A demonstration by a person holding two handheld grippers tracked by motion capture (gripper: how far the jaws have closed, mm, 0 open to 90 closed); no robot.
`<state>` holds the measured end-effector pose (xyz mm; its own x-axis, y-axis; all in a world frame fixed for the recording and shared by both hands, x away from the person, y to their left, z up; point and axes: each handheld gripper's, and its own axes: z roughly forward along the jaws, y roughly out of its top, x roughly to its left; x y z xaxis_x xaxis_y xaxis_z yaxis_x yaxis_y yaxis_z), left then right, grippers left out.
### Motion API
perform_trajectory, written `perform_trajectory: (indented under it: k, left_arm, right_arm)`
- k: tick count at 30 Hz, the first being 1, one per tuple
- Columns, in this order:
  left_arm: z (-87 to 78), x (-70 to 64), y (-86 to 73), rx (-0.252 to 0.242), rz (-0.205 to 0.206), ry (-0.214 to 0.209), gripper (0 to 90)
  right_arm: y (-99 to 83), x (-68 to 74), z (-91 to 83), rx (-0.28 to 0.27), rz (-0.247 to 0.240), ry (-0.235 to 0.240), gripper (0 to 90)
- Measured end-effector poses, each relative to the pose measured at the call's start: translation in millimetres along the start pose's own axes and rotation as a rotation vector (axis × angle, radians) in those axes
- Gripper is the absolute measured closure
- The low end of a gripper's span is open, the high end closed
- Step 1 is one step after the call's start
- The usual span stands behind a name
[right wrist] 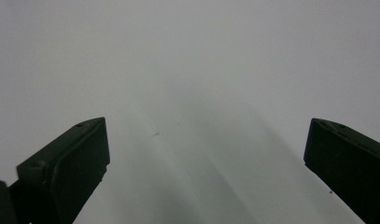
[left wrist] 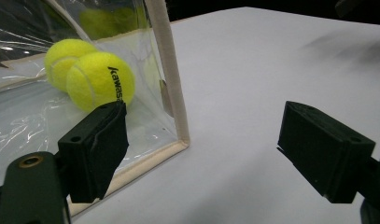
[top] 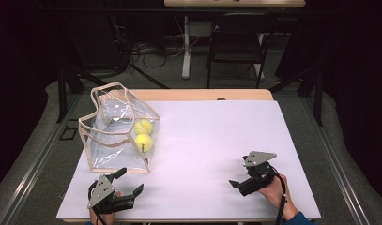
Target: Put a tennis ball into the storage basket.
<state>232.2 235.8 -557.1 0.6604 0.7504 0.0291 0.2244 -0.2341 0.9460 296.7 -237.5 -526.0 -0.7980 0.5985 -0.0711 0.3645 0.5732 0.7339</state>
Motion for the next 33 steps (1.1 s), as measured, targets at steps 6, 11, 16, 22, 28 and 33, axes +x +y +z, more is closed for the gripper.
perform_trajectory:
  k: [6, 11, 16, 22, 28, 33]
  left_arm:
    - [0.3, -0.2, 0.0, 0.001, 0.002, -0.001, 16.0]
    - [0.4, -0.2, 0.0, 0.001, 0.001, -0.001, 16.0]
    - [0.5, -0.5, 0.0, 0.002, 0.001, 0.001, 16.0]
    - [0.8, -0.6, -0.3, 0.003, -0.001, 0.001, 16.0]
    - [1.3, -0.7, -0.3, 0.006, -0.002, -0.002, 16.0]
    - [1.4, -0.8, -0.2, 0.006, -0.001, 0.002, 16.0]
  right_arm:
    - [-14.7, 0.4, -4.9, 0.001, 0.012, -0.022, 0.0]
    - [-25.6, 0.6, -6.0, -0.008, 0.033, -0.034, 0.0]
    - [-32.8, 1.1, -5.7, 0.006, 0.043, -0.039, 0.0]
    - [-39.9, 2.6, -7.2, 0.007, 0.057, -0.054, 0.0]
    - [-43.9, 5.1, -9.6, 0.007, 0.06, -0.06, 0.0]
    - [-43.4, 7.5, -11.7, -0.006, 0.057, -0.059, 0.0]
